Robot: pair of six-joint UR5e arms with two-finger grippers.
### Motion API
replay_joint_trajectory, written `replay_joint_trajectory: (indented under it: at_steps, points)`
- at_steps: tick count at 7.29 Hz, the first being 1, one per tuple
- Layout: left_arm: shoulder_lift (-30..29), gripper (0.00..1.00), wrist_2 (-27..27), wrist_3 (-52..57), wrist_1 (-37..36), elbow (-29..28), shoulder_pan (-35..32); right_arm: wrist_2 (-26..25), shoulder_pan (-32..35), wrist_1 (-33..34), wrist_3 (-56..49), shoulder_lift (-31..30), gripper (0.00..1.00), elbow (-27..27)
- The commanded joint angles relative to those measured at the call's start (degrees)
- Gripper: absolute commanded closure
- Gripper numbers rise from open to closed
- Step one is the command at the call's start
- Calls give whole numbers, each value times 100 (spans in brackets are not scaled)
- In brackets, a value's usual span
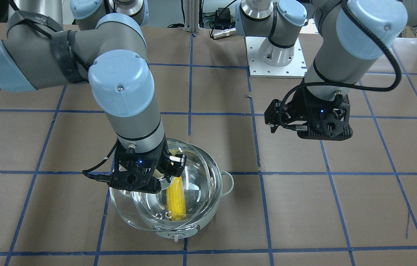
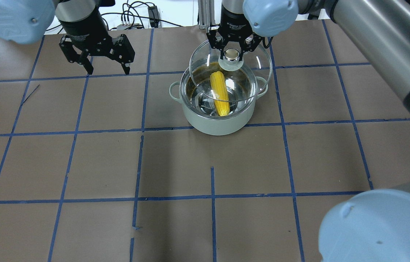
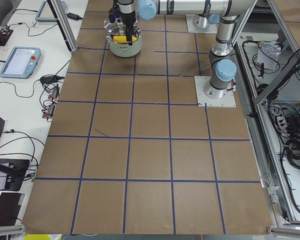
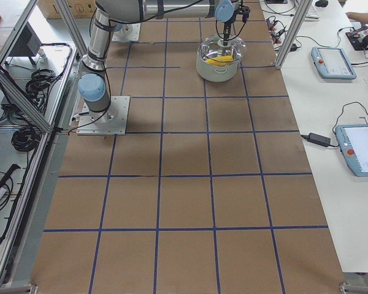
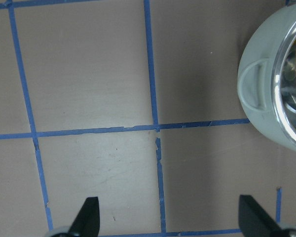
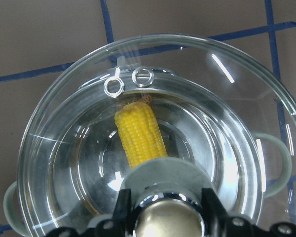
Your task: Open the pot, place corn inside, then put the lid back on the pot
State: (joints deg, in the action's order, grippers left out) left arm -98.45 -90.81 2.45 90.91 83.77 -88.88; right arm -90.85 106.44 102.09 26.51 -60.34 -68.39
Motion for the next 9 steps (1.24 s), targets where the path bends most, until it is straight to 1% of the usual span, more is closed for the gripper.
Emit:
replay_joint_trajectory:
  at_steps: [1,3,4,5,7,9]
  points:
    - [133,0,28,-17,-3,157,55,31,87,145,336,145,75,-25]
    - [186,0,46,-122,5,219,20,49,79,215,293,67,76,-393]
    - [325,0,46,-122,-3,367,11,75,79,319,302,58,76,-430]
    - [509,0,46,-88,-12,551,46,285,87,329,363,58,76,-421]
    - [617,0,37,-44,-309,781,46,278,87,320,364,40,75,-316]
    - [521,0,2,-34,-312,625,46,287,87,320,346,14,75,-394]
